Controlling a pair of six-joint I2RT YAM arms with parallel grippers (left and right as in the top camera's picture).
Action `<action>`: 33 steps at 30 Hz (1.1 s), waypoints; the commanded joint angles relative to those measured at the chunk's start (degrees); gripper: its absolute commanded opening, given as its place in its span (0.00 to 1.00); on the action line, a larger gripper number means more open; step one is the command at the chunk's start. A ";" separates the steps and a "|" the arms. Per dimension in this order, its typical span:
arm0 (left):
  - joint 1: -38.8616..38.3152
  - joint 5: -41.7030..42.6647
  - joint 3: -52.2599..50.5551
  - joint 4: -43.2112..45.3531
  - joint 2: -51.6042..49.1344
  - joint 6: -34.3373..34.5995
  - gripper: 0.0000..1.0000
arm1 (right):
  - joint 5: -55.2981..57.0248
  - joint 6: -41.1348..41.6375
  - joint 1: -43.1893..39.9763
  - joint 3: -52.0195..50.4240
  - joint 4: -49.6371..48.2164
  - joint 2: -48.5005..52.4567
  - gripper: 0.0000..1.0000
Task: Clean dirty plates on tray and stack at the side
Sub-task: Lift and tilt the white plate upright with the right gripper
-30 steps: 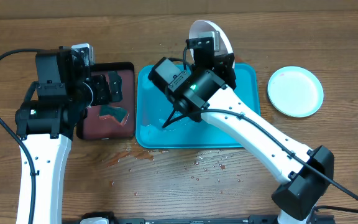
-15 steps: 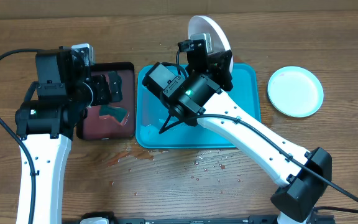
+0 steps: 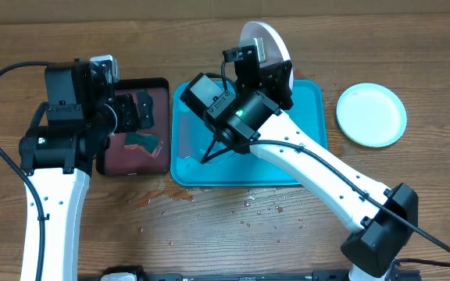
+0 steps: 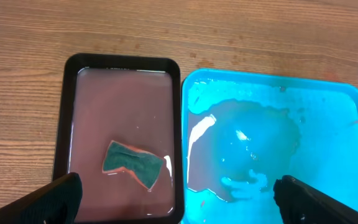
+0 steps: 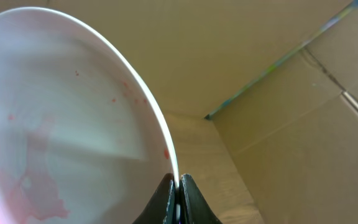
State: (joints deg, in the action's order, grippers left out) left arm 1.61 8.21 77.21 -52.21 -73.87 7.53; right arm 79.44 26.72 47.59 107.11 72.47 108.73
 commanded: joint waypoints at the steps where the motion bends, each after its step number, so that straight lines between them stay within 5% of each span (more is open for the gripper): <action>1: -0.13 0.63 0.63 -0.33 0.85 -0.09 1.00 | -1.03 -2.56 -1.75 -0.07 -1.79 -2.21 0.04; 4: -0.13 0.61 0.63 -0.72 0.85 -0.31 1.00 | -10.67 -6.99 -1.18 -0.11 -1.55 -2.21 0.04; 9: -0.13 0.63 0.63 -0.50 0.85 -0.26 1.00 | -2.16 -7.69 -1.62 -0.17 -4.72 -2.21 0.04; 14: -0.13 0.59 0.63 -1.05 0.85 -0.31 1.00 | -15.39 -12.52 -0.94 -0.17 -5.77 -2.21 0.04; 18: -0.13 0.61 0.63 -0.90 0.85 -0.26 1.00 | -6.88 -12.63 -1.92 -0.17 -7.56 -2.21 0.04; 23: -0.13 0.59 0.63 -1.29 0.85 -0.31 1.00 | -17.53 -18.03 -1.97 -0.20 -7.54 -2.21 0.04; 27: -0.13 0.61 0.63 -1.09 0.85 -0.28 1.00 | -9.44 -14.58 -2.62 -0.22 -9.38 -2.21 0.04; 33: -0.13 0.59 0.63 -1.46 0.85 -1.16 1.00 | -14.10 -17.77 -2.16 -0.28 -8.57 -2.21 0.04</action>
State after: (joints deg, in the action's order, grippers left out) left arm 1.61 8.21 77.21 -53.60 -73.87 7.46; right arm 64.73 10.20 45.15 106.78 64.25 108.71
